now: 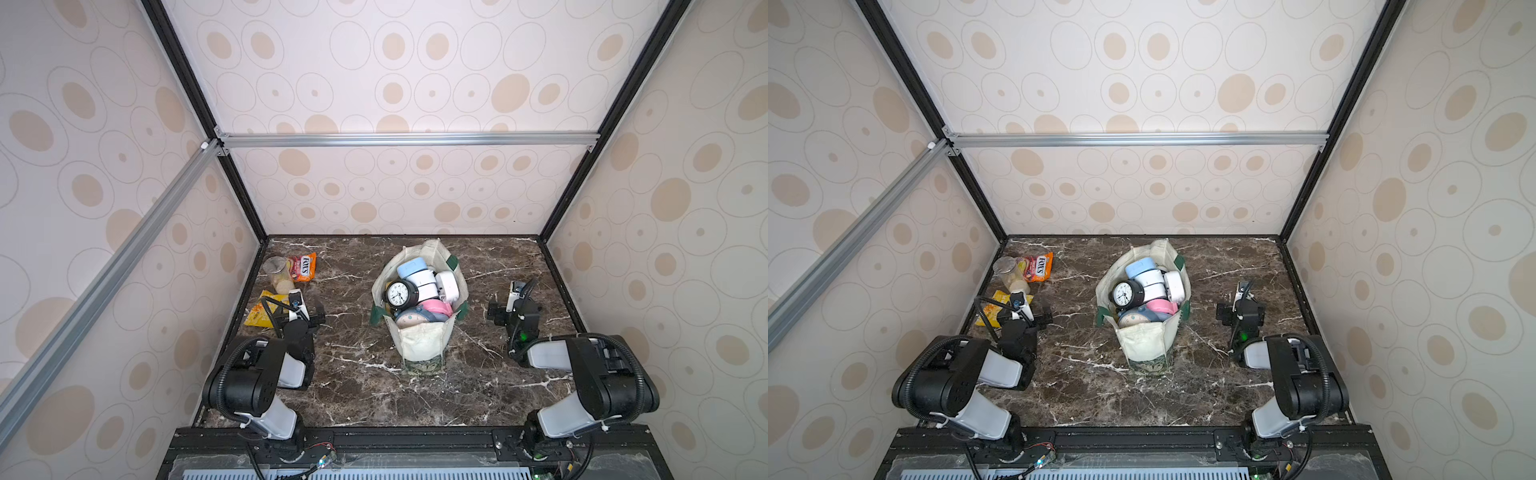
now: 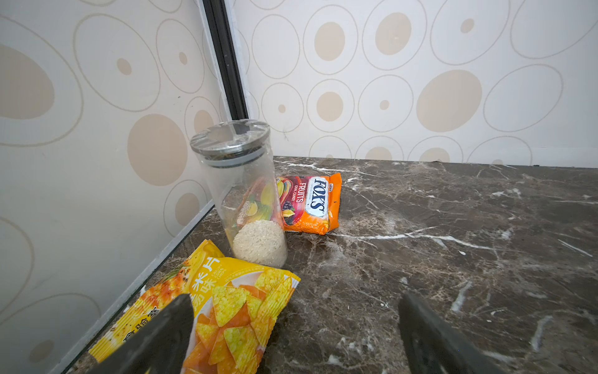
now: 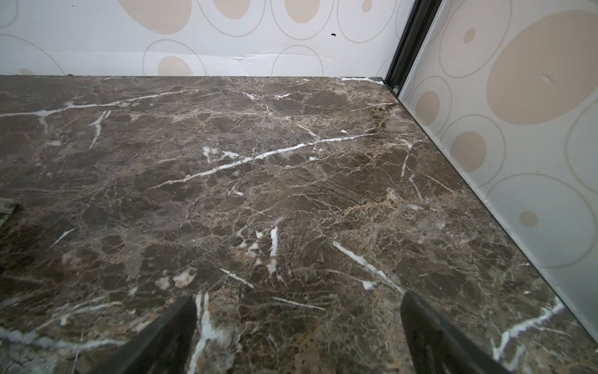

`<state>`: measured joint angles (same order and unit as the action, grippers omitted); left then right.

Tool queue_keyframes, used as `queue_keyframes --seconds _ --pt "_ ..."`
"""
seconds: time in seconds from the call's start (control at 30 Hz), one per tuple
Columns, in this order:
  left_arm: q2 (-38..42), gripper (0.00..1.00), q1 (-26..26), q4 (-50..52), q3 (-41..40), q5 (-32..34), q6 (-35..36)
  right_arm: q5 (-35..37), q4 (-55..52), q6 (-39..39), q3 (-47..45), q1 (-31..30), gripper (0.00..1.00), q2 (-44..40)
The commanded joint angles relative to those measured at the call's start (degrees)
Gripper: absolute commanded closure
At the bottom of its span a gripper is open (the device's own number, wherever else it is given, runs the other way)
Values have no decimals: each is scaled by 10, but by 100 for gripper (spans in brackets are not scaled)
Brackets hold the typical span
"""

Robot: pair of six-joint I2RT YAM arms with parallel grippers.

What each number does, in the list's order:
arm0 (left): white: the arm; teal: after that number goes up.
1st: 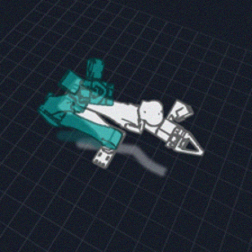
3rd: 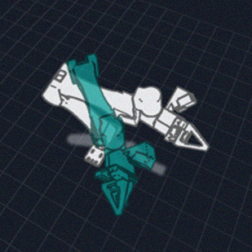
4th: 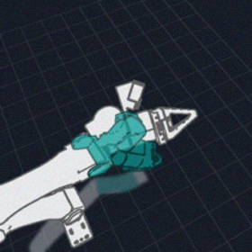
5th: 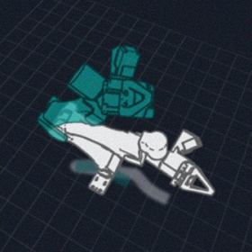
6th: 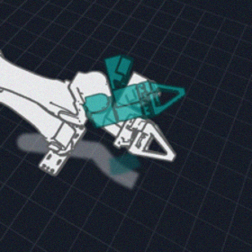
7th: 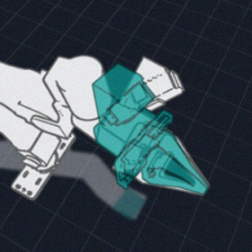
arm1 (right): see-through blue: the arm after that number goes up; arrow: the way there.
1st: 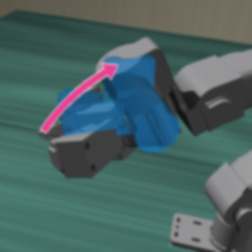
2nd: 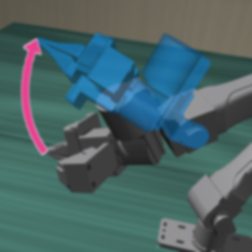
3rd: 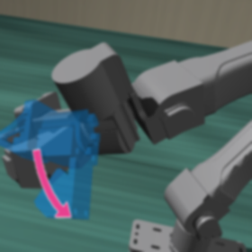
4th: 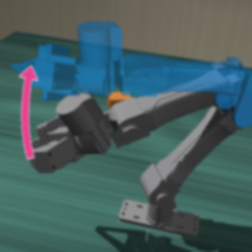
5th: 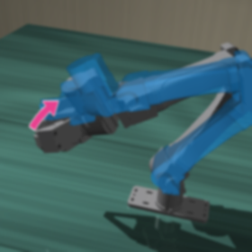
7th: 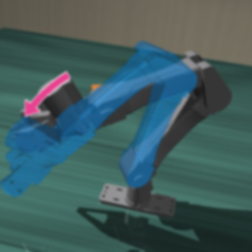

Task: Put the alarm clock into the canvas bag
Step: Reset both arms

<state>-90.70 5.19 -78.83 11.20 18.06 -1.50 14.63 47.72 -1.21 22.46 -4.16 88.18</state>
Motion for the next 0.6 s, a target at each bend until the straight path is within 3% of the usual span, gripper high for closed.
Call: queue_keyframes --seconds 0.0,0.57 --pt "-1 2 -2 -22 3 0 6 7 -2 0 8 -2 0 -1" --pt "-1 2 -2 -22 3 0 6 -7 -2 6 9 -2 0 1"
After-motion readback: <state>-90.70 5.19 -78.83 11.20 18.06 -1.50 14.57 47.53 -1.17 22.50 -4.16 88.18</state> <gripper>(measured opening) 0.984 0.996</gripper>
